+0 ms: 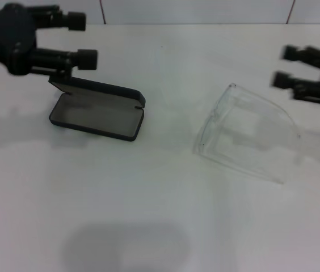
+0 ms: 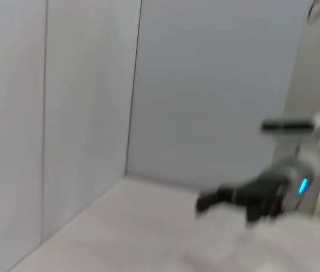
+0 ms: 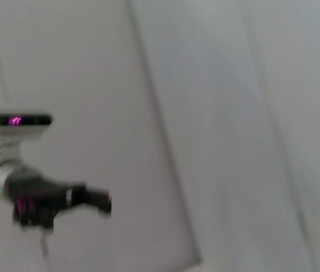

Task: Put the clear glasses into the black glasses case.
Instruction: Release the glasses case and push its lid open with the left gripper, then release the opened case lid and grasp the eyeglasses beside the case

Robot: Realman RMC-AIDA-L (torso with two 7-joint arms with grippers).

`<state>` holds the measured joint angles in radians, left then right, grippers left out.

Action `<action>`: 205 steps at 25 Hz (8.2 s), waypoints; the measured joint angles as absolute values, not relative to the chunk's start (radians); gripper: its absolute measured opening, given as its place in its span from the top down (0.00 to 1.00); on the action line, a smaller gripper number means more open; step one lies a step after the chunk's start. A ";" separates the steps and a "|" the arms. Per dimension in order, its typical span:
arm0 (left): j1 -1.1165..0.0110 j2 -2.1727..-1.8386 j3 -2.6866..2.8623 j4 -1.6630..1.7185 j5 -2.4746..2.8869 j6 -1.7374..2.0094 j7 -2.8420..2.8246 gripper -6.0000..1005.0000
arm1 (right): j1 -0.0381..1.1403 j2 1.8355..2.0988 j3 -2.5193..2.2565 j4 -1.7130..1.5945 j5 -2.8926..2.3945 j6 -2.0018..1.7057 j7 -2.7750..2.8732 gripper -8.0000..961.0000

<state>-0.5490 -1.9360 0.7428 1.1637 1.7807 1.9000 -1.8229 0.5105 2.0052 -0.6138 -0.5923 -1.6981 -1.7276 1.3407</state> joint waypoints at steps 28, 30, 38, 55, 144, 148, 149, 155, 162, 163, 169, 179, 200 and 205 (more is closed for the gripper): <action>-0.607 -2.085 1.082 1.485 2.514 1.527 -1.730 0.12 | 0.530 2.014 -0.783 -1.190 -2.044 -1.715 1.904 0.09; -0.618 -2.087 1.185 1.486 2.610 1.479 -1.758 0.12 | 0.525 2.013 -0.780 -1.173 -2.032 -1.710 1.904 0.10; -0.667 -2.088 1.400 1.447 2.822 1.465 -1.852 0.12 | 0.464 2.005 -0.775 -1.150 -1.954 -1.706 1.891 0.10; -0.773 -2.080 1.522 1.222 2.834 1.323 -1.854 0.14 | 0.436 1.991 -0.710 -1.047 -1.904 -1.719 1.820 0.10; -0.652 -2.087 1.332 1.486 2.832 1.441 -1.999 0.79 | 1.123 2.023 -1.453 -1.026 -2.666 -1.563 1.725 0.22; -0.655 -2.088 1.332 1.485 2.831 1.436 -2.011 0.79 | 1.121 2.027 -1.527 -0.993 -2.650 -1.469 1.657 0.23; -0.655 -2.088 1.332 1.485 2.832 1.436 -2.014 0.79 | 1.128 2.027 -1.529 -0.971 -2.639 -1.454 1.631 0.23; -0.655 -2.089 1.333 1.483 2.827 1.434 -2.028 0.79 | 1.166 2.027 -1.533 -0.866 -2.591 -1.422 1.543 0.24; -0.662 -2.089 1.340 1.459 2.826 1.418 -2.034 0.79 | 1.182 2.028 -1.557 -0.816 -2.559 -1.380 1.492 0.30; -0.664 -2.089 1.341 1.456 2.826 1.418 -2.034 0.79 | 1.184 2.028 -1.565 -0.806 -2.550 -1.371 1.485 0.30; -0.670 -2.089 1.342 1.450 2.827 1.410 -2.034 0.80 | 1.187 2.028 -1.599 -0.747 -2.501 -1.311 1.433 0.30; -0.672 -2.089 1.343 1.435 2.828 1.398 -2.033 0.80 | 1.203 2.028 -1.617 -0.665 -2.417 -1.233 1.347 0.30; -0.683 -2.089 1.344 1.384 2.827 1.366 -2.026 0.80 | 1.216 2.028 -1.627 -0.583 -2.405 -1.190 1.341 0.35; -0.682 -2.089 1.344 1.383 2.828 1.366 -2.026 0.80 | 1.216 2.028 -1.642 -0.582 -2.401 -1.202 1.345 0.44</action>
